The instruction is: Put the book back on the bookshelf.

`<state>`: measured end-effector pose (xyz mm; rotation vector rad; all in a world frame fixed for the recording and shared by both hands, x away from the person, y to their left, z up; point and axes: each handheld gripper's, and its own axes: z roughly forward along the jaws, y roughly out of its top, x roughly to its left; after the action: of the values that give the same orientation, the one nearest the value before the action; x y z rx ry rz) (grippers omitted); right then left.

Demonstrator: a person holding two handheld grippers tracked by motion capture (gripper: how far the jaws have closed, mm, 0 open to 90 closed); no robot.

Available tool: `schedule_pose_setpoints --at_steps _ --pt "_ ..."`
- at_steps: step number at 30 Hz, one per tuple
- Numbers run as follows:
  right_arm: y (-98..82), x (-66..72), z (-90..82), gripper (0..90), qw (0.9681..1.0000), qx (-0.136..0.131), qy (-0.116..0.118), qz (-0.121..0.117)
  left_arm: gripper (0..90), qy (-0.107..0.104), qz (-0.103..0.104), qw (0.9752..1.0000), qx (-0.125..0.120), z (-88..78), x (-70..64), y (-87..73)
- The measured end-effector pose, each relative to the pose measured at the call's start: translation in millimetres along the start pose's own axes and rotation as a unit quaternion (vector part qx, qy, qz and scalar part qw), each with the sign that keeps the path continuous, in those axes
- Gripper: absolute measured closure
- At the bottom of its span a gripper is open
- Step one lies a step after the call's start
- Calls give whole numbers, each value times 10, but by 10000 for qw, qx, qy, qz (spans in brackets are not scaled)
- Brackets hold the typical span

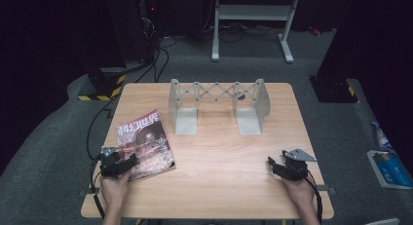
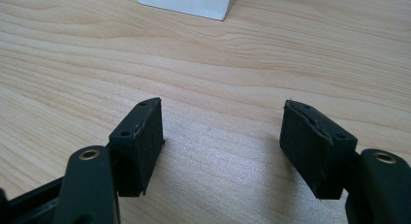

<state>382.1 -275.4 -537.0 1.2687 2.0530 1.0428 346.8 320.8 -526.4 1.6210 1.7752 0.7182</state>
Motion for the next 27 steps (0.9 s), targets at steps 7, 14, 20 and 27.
schedule_pose_setpoints --at_steps 7,14,20,27 --pt "-1 2 -2 322 10000 3 9 -8 342 -45 4 10000 8 -61 -8 -48" --pt "-1 3 -2 322 10000 3 4 -9 347 -24 -23 10000 6 -84 -25 -71" --pt "-2 4 -3 322 10000 4 -4 -26 351 -38 -32 10000 4 -125 -68 -110" --pt "-3 5 -3 322 10000 -6 -3 -40 352 -132 66 9999 -32 -195 -142 -193"
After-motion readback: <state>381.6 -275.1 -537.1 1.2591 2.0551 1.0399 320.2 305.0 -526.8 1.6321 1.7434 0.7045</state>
